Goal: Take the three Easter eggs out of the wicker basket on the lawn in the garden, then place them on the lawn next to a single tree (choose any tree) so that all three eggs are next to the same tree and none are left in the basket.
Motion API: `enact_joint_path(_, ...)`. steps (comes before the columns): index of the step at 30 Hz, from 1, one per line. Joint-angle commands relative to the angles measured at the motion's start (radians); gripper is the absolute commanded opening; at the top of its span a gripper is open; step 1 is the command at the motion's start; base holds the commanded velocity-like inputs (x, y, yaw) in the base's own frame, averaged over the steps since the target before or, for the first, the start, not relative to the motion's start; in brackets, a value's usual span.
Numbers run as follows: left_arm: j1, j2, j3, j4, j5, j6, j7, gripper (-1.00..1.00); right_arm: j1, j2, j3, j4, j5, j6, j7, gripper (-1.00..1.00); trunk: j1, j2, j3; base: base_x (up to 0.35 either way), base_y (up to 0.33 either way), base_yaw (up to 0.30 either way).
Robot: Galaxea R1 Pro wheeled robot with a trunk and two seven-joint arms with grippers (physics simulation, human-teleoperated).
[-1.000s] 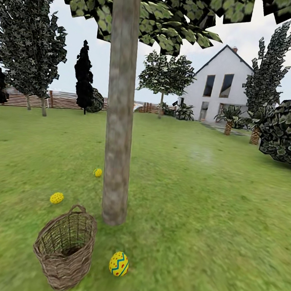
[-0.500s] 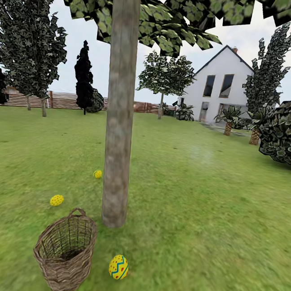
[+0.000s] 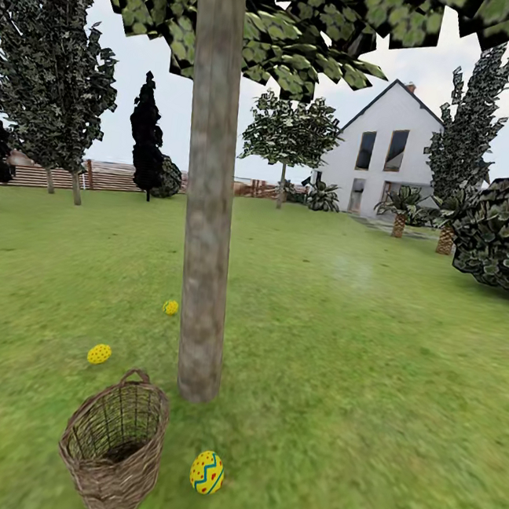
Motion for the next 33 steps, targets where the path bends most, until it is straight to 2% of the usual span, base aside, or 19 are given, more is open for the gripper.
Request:
enact_joint_path(1, 0.005, 0.0, 0.0, 0.003, 0.01, -0.002, -0.001, 1.0, 0.015, 0.0, 0.007, 0.001, 0.005, -0.001, 0.004, 1.0, -0.004, 0.007, 0.002, 0.0, 0.0, 0.0)
enact_joint_path(4, 0.025, 0.0, 0.0, 0.002, 0.011, -0.007, -0.001, 1.0, 0.051, 0.003, 0.007, 0.001, 0.005, -0.025, 0.004, 1.0, -0.016, 0.028, 0.012, 0.0, 0.0, 0.0)
enact_joint_path(8, 0.036, -0.001, 0.0, 0.002, 0.011, -0.01, -0.001, 1.0, 0.064, 0.004, 0.007, 0.001, 0.005, -0.053, 0.004, 1.0, -0.031, 0.056, 0.024, 0.0, 0.0, 0.0)
enact_joint_path(10, 0.05, -0.001, 0.0, 0.002, 0.011, -0.032, -0.001, 1.0, 0.066, 0.005, 0.007, 0.001, 0.006, -0.058, 0.004, 1.0, -0.039, 0.07, 0.03, 0.0, 0.0, 0.0)
enact_joint_path(12, 0.073, -0.001, 0.0, 0.002, 0.011, -0.083, -0.001, 1.0, 0.073, 0.005, 0.007, 0.001, 0.006, -0.059, 0.004, 1.0, -0.046, 0.084, 0.037, 0.0, 0.0, 0.0)
enact_joint_path(15, 0.09, -0.005, 0.0, 0.003, 0.01, -0.108, -0.001, 1.0, 0.089, 0.013, 0.007, 0.001, 0.006, -0.06, 0.004, 1.0, -0.058, 0.105, 0.046, 0.0, 0.0, 0.0)
enact_joint_path(24, 0.127, -0.016, 0.0, 0.004, 0.011, -0.119, -0.002, 1.0, 0.15, 0.032, 0.007, 0.001, 0.008, -0.064, 0.004, 1.0, -0.092, 0.168, 0.074, 0.0, 0.0, 0.0)
enact_joint_path(33, 0.189, -0.035, 0.001, 0.003, 0.011, -0.125, -0.003, 1.0, 0.21, 0.036, 0.008, 0.001, 0.008, -0.073, 0.005, 1.0, -0.127, 0.231, 0.102, 0.0, 0.0, 0.0)
